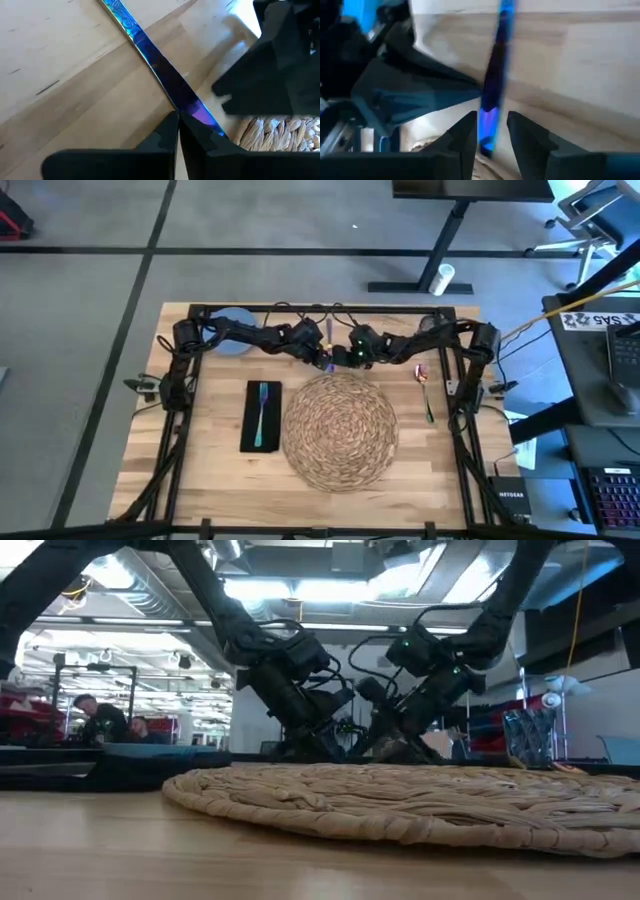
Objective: Set table place
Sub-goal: Put the blue table knife on top of the brown placemat
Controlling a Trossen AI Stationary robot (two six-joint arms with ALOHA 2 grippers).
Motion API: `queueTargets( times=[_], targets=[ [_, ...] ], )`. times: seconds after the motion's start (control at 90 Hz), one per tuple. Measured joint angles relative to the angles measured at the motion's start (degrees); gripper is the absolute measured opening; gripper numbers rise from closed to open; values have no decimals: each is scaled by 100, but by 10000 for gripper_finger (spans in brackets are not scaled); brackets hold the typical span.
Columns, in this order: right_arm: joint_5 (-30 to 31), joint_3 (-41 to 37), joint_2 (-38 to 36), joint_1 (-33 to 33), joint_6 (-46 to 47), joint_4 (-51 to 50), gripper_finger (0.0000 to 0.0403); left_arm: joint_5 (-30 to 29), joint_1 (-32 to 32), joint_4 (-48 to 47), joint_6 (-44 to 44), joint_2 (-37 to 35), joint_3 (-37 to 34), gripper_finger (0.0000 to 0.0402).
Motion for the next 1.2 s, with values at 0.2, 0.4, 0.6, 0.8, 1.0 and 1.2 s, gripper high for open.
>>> queueTargets(
  times=[0.2,0.4,0.6,0.8,1.0,1.2],
  targets=[
    [106,-8,12,-5,152,32,100,62,40,-4,-1,0,-1,0],
    [82,-8,17,28,218,-79,100,52,40,-9,35,0,-5,0],
    [-320,-8,14,42,-436,-270,99,147,93,-9,35,0,-7,0],
    [-356,-9,10,133,-1229,-472,99,250,123,-7,17,2,-7,0],
    [339,-16,4,495,-1173,-577,99,246,123,31,-149,2,-18,0],
    [1232,-40,3,742,-338,-393,99,237,121,31,-139,2,-18,0]
  ],
)
